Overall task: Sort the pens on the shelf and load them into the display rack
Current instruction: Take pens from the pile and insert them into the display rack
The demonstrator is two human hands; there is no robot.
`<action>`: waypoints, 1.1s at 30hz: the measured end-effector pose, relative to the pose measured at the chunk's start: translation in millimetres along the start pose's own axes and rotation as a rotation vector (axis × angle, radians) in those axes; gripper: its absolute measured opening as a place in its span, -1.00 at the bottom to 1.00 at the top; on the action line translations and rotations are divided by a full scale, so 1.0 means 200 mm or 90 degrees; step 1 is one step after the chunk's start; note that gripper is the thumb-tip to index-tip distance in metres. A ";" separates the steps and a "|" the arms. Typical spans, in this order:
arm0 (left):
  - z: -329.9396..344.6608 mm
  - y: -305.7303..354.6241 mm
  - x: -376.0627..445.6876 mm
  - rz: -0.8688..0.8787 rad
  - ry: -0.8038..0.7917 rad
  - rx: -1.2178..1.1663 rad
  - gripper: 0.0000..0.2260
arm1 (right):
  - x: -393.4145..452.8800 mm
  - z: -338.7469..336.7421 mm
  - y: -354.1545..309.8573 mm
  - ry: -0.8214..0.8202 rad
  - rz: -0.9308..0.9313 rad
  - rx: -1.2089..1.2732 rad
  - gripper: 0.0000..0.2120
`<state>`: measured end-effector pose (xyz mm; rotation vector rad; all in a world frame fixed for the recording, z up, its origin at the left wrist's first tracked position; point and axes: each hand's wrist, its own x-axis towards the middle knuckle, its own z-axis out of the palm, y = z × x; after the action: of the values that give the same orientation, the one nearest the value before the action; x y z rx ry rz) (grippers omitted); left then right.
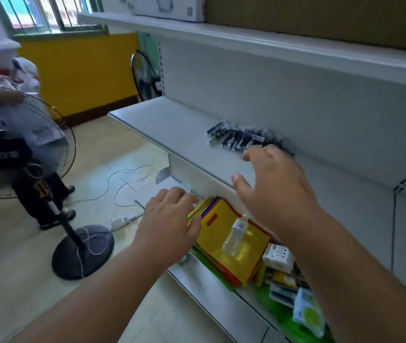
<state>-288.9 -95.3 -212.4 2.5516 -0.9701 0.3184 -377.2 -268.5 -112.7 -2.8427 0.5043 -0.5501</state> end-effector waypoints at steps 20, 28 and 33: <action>0.38 -0.40 1.31 0.082 -0.095 -0.106 -0.68 | 1.00 0.44 0.07 0.030 0.098 -0.040 -0.73; 0.53 -0.50 1.77 0.163 -0.203 -0.075 -0.55 | 1.19 0.57 0.02 0.099 0.242 -0.078 -0.77; 0.59 -0.47 1.87 0.200 -0.272 -0.025 -0.53 | 1.16 0.60 0.02 0.086 0.311 -0.092 -0.75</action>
<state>58.3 -301.4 -216.0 2.4764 -1.5200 -0.1724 -128.3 -341.9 -147.5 -2.6682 1.2607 -0.6260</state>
